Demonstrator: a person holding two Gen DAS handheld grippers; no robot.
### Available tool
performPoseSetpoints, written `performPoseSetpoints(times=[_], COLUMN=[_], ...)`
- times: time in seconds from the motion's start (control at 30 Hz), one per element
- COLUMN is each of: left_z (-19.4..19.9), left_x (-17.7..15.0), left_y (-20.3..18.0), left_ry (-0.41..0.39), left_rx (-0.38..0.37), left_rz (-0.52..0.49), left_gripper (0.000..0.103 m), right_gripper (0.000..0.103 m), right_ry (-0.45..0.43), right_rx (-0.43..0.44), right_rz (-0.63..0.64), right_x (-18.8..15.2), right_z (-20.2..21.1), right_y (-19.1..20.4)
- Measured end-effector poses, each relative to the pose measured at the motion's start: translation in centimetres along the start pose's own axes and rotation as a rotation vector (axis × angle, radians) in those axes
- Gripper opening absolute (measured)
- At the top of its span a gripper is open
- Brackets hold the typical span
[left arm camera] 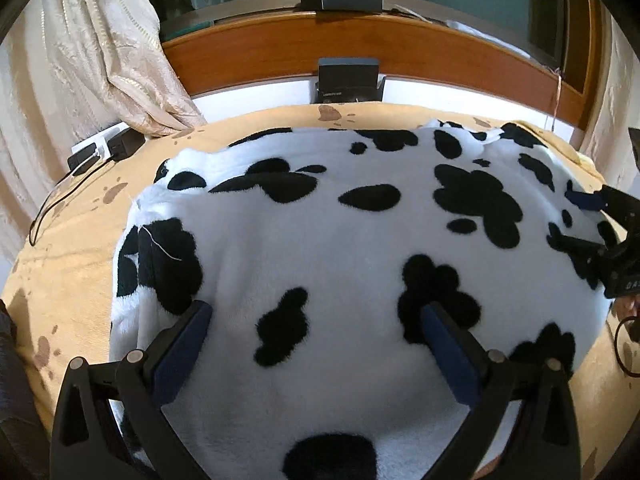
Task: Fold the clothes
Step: 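Press the folded blanket flat with both grippers open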
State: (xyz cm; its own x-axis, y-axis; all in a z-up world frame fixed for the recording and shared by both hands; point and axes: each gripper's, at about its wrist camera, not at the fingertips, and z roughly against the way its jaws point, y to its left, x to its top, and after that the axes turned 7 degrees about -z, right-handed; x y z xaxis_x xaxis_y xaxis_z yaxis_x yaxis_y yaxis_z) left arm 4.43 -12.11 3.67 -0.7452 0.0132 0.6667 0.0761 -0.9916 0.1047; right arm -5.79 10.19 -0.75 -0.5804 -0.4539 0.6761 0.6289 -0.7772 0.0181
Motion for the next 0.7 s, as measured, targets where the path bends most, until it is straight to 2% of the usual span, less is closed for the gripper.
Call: performPoseSetpoints(times=[0.2, 0.37, 0.47, 0.63, 0.7], left_z=[0.4, 3.3, 4.1, 4.7, 5.3], left_x=[-0.3, -2.3, -3.5, -4.1, -4.7], left_y=[0.1, 1.1, 1.2, 0.3, 0.6], left_ry=[-0.02, -0.078, -0.093, -0.083, -0.094], left_rx=[-0.006, -0.049, -0.065, -0.044, -0.069], left_rz=[0.014, 0.103, 0.104, 0.078, 0.098], left_gripper=[0.103, 0.103, 0.103, 0.103, 0.103], right_gripper=[0.096, 0.097, 0.097, 0.1, 0.102], right_ry=[-0.009, -0.016, -0.019, -0.03, -0.041], right_rx=[-0.005, -0.017, -0.014, 0.01, 0.043], right_rz=[-0.005, -0.001, -0.003, -0.014, -0.027], right_x=[-0.4, -0.5, -0.5, -0.7, -0.9], right_z=[0.0, 0.3, 0.3, 0.8, 1.3], right_y=[-0.2, 0.0, -0.1, -0.3, -0.7])
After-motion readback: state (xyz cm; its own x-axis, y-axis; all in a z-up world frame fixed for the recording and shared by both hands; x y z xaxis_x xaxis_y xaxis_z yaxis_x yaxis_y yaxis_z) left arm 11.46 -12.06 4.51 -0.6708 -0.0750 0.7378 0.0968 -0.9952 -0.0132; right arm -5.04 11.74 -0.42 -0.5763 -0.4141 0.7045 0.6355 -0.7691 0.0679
